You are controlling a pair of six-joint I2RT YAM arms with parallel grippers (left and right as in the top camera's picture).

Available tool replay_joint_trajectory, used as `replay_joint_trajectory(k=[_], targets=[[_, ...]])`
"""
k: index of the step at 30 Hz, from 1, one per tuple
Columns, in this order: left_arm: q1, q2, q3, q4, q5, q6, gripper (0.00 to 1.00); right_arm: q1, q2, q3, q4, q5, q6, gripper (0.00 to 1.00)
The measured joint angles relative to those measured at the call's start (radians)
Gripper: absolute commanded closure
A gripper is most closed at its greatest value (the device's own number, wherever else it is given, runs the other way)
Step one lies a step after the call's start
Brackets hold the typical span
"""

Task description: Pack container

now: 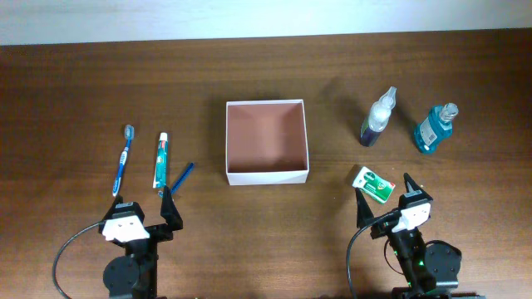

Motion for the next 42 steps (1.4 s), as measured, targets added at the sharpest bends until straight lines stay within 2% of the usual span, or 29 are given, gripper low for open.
replay_joint_trajectory(k=[31,36,42], targets=[[0.0,0.0,0.0,0.0,0.0,0.0,0.0,0.0,0.0,0.013,-0.032,-0.013,0.014,0.01],[0.0,0.0,0.0,0.0,0.0,0.0,0.01,0.0,0.084,0.171,-0.185,-0.027,0.018,0.01],[0.0,0.0,0.0,0.001,0.0,0.0,0.01,0.0,0.412,0.56,-0.425,-0.027,0.001,0.02]])
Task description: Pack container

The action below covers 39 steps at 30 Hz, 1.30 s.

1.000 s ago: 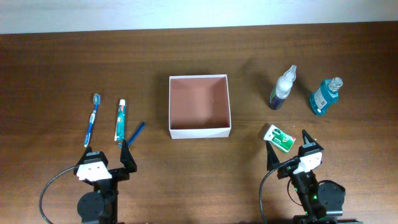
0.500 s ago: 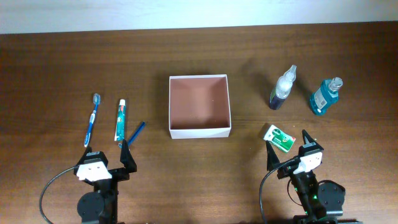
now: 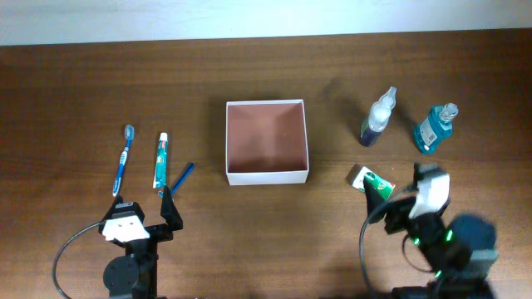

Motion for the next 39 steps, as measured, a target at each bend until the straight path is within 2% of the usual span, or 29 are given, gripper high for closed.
replay_joint_trajectory(k=[5,9,12,18,31,39], targets=[[0.0,0.001,0.0,0.001,0.0,0.0,0.01,0.0,0.382,0.367,-0.259,-0.005,-0.006,0.02],[0.0,0.001,0.0,0.0,0.0,0.0,0.01,-0.001,0.613,0.581,-0.37,-0.038,-0.007,0.01],[0.0,0.001,0.0,0.0,0.0,0.0,0.0,-0.001,0.731,0.663,-0.38,-0.073,-0.006,0.02],[0.0,0.001,0.0,0.0,0.0,0.0,0.0,-0.002,0.883,0.686,-0.304,-0.06,-0.001,0.02],[0.0,0.001,0.0,0.0,0.0,0.0,0.01,-0.002,1.098,0.686,-0.128,0.251,0.138,0.0],[0.0,0.001,0.0,0.0,0.0,0.0,0.01,-0.003,1.204,0.686,-0.049,0.285,0.16,0.11]])
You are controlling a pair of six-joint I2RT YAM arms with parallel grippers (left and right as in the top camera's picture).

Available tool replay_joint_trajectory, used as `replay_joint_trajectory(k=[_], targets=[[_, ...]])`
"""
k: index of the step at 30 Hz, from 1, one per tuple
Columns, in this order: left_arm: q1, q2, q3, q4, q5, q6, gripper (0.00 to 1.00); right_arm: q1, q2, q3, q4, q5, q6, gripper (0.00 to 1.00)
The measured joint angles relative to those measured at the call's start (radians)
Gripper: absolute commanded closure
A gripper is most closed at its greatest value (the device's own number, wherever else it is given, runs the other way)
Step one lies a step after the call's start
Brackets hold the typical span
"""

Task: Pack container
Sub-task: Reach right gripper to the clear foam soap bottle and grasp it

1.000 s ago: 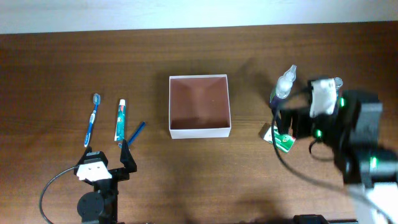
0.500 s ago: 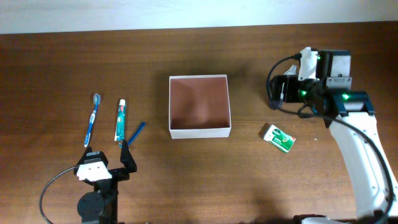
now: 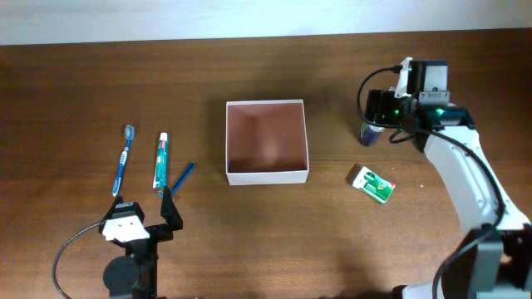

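Observation:
An open white box [image 3: 266, 173] with a brown inside stands mid-table. Left of it lie a blue toothbrush [image 3: 123, 158], a toothpaste tube [image 3: 160, 159] and a thin blue stick [image 3: 181, 177]. A small green-and-white packet [image 3: 372, 183] lies to the box's right. My right gripper [image 3: 376, 106] reaches over the top of the dark spray bottle [image 3: 369, 134]; only the bottle's base shows, and the jaws are too dark to read. The teal mouthwash bottle is hidden under the right arm. My left gripper [image 3: 141, 202] rests open near the front edge.
The right arm [image 3: 465, 166] stretches from the front right corner across the table's right side. A cable loops beside the left arm's base [image 3: 71, 249]. A pale wall strip runs along the far edge of the table.
The right arm has moved from behind the green-and-white packet at the front to the far right, with its gripper now over the spray bottle. The mouthwash bottle is now covered. The left arm has not moved.
Both arms first sat at the front edge with fingers spread, all items lying untouched. Then the right arm stood lifted and shifted right behind the packet. Now it is extended to the spray bottle, and no item has changed place.

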Motion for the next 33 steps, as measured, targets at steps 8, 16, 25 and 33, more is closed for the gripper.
replay_joint_trajectory(k=[8,16,25,33], targets=[[0.0,0.0,0.0,0.0,0.0,0.0,0.01,0.0,0.066,0.0,0.047,0.01,0.003,0.33],[0.0,0.0,0.0,0.0,0.0,0.0,0.01,0.0,0.072,0.0,0.085,0.032,0.0,0.51],[0.0,0.0,0.0,0.0,0.0,0.0,0.0,0.0,0.074,0.0,0.1,0.048,-0.01,0.81],[0.0,0.0,0.0,0.0,0.0,0.0,0.01,0.0,0.079,0.005,0.091,0.036,-0.047,0.84]])
